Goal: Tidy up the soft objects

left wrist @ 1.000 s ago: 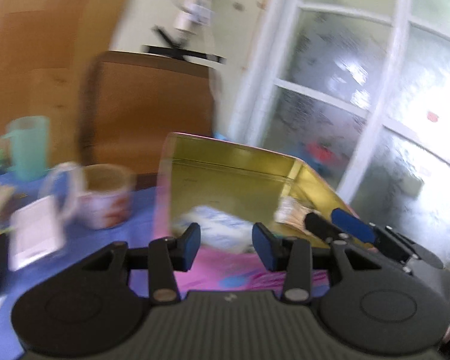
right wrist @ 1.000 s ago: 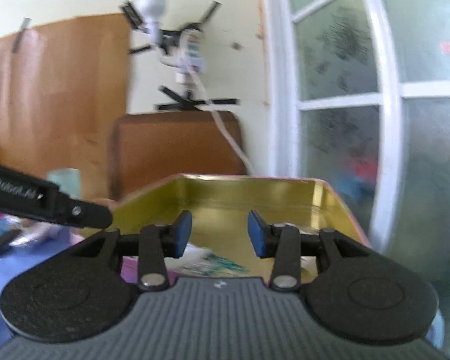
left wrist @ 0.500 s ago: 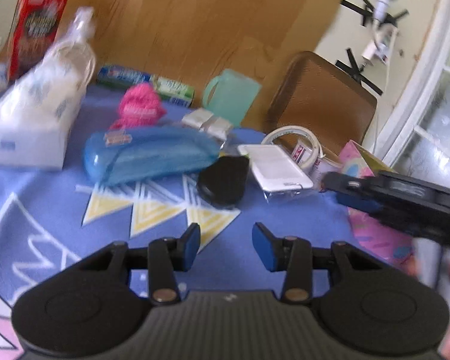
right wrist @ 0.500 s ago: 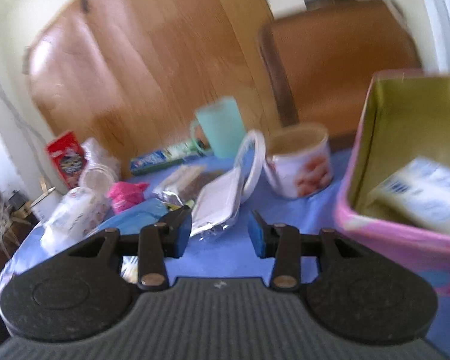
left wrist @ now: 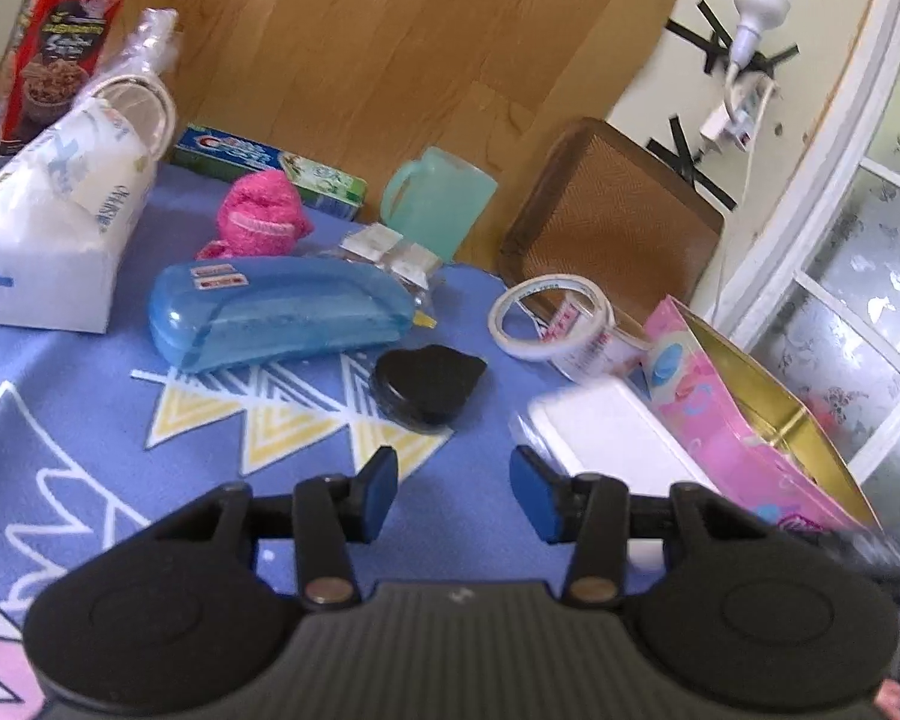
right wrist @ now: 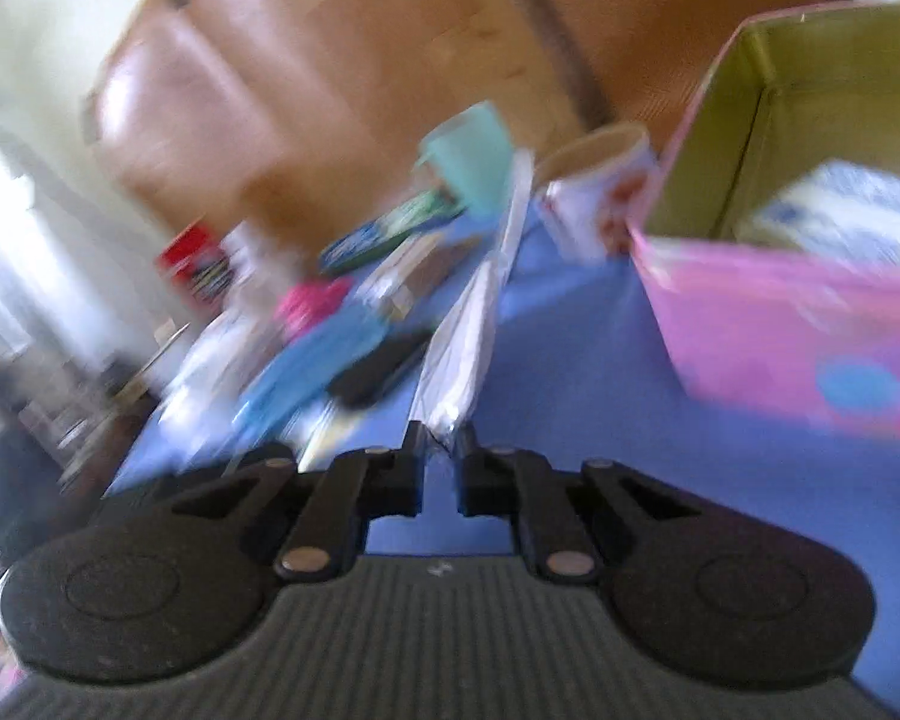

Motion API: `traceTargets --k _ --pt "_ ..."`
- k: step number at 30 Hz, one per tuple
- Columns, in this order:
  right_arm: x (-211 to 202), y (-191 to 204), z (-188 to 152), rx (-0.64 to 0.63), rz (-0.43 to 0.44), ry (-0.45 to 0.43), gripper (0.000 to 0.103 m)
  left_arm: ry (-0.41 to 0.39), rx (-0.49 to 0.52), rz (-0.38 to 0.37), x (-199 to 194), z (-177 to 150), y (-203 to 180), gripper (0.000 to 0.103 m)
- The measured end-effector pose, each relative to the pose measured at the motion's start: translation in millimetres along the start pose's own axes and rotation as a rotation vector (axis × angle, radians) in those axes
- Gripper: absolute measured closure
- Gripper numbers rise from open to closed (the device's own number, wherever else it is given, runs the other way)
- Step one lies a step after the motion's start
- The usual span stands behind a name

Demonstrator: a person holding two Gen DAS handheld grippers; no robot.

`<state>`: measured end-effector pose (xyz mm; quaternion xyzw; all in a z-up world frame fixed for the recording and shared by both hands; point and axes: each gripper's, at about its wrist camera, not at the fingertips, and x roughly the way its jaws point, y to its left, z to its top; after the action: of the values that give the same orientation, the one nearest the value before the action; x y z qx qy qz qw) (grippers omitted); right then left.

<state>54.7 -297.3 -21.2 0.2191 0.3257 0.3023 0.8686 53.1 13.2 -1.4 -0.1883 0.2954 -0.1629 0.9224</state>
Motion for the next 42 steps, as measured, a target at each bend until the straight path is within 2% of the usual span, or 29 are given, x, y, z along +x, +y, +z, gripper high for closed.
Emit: traceTargets --k 2,6,8,10,15,17,21,23,24,26,32,39,42 --pt "-27.5 -8.5 -10.1 -0.028 -0.010 0.001 0.086 0.020 0.039 -0.016 3.2 -0.5 -9.9 0.057" --pt "-66.0 -13.4 -19.2 -0.085 -0.254 -0.142 0.056 0.044 0.109 -0.075 12.1 -1.8 -42.9 0.049" --pt "-77.3 -11.1 -26.2 -0.102 -0.273 -0.189 0.055 0.061 0.144 -0.102 21.0 -1.8 -60.9 0.047" --pt "-75.9 -4.2 -33.6 -0.132 -0.262 -0.194 0.052 0.077 0.179 -0.110 30.0 -2.6 -75.0 0.044" --pt "-50.2 24.9 -58.2 -0.359 -0.316 -0.169 0.040 0.136 0.211 -0.113 51.6 -4.6 -95.0 0.040" --pt "-41.1 26.6 -62.7 -0.421 -0.356 -0.163 0.040 0.156 0.215 -0.106 55.8 -8.5 -96.8 0.040" --pt "-19.6 16.9 -58.1 -0.419 -0.415 -0.120 0.040 0.193 0.225 -0.103 59.2 -18.7 -97.4 0.045" --pt "-16.9 15.5 -57.8 -0.406 -0.401 -0.123 0.047 0.195 0.245 -0.114 57.0 -21.5 -100.5 0.063" --pt "-16.3 18.5 -56.9 -0.408 -0.395 -0.128 0.053 0.204 0.232 -0.131 54.8 -20.8 -102.5 0.065" --pt "-23.3 29.7 -57.6 -0.442 -0.426 -0.185 0.053 0.162 0.237 -0.132 44.9 -14.1 -110.6 0.065" --pt "-59.4 39.2 -41.5 -0.497 -0.492 -0.393 0.053 0.033 0.333 -0.216 30.6 14.0 -158.2 0.066" --pt "-74.0 -6.5 4.7 -0.377 -0.650 -0.450 0.053 -0.008 0.460 -0.233 83.4 21.4 -232.8 0.063" --pt "-63.9 -23.9 24.4 -0.356 -0.806 -0.462 0.050 -0.002 0.485 -0.159 116.5 19.7 -256.3 0.061"
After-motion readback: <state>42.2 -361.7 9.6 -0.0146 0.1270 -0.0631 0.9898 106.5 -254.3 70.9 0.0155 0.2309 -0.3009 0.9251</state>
